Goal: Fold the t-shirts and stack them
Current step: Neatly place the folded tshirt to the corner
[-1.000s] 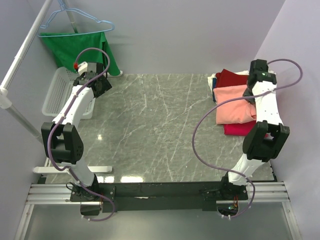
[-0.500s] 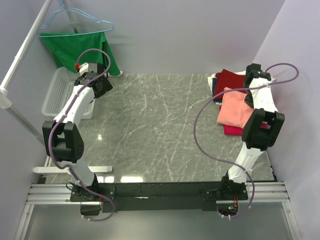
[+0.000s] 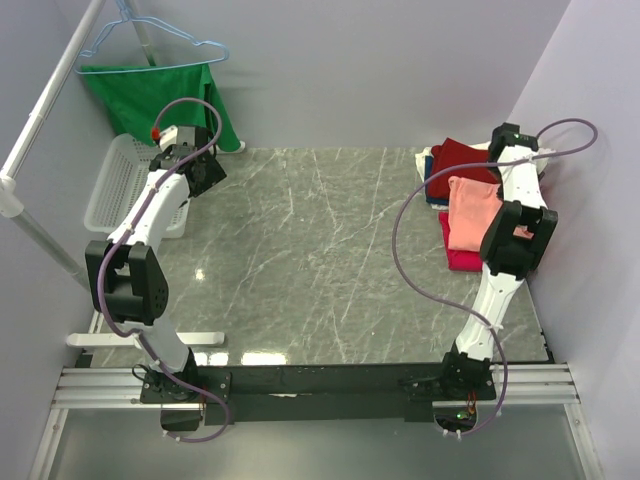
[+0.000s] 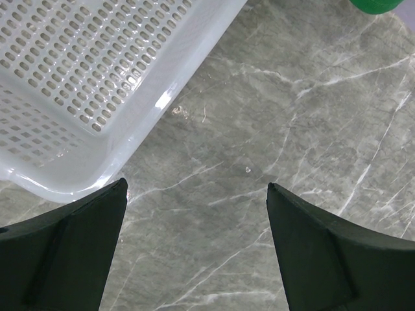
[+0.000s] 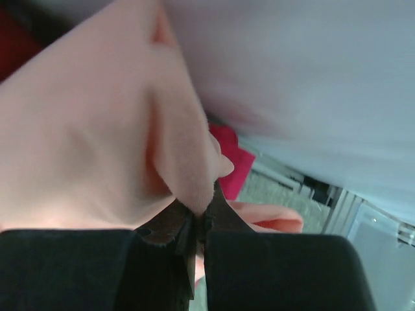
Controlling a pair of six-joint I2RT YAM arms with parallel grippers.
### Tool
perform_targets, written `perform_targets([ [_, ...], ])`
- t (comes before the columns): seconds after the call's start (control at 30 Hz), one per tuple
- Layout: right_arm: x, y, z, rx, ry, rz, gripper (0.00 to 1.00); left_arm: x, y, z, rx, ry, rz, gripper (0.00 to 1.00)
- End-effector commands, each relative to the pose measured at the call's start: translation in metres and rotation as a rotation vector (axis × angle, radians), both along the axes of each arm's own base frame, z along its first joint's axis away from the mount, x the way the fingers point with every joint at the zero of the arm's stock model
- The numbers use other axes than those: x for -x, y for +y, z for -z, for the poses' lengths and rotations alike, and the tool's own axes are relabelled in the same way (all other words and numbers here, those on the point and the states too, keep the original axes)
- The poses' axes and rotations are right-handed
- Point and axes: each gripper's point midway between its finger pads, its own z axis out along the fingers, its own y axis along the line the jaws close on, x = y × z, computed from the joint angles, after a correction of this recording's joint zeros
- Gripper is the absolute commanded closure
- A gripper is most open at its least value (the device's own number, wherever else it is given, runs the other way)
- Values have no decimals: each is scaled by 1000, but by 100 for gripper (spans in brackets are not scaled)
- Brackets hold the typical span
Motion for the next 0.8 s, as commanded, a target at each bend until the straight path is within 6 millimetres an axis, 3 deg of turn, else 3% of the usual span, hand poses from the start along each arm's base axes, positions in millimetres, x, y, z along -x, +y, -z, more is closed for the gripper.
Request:
perform_targets([
  [0.0, 0, -34, -23, 137, -37, 89, 100, -11, -4, -7, 13, -33, 9, 6],
  [0.23, -8, -41, 6, 82, -6, 87, 99, -13, -5, -5, 8, -28, 8, 6],
  [0.3, -6, -40, 11, 74, -4, 97, 84, -14, -6, -6, 9, -31, 12, 7],
  [0.33, -6, -40, 7, 80, -13, 102, 69, -15, -7, -6, 9, -30, 16, 7],
  [0.4, -7, -40, -2, 89, -45, 108, 53, -16, -8, -6, 9, -30, 20, 6],
  [0.43, -8, -40, -6, 88, -59, 104, 50, -17, -8, -7, 11, -34, 23, 6],
  [0.63, -11, -33, -47, 113, -167, 94, 45, -19, -17, -4, 22, -40, 49, 6],
  [0.77, -8, -14, -65, 147, -186, 66, 45, -19, -26, -5, 33, -54, 77, 6],
])
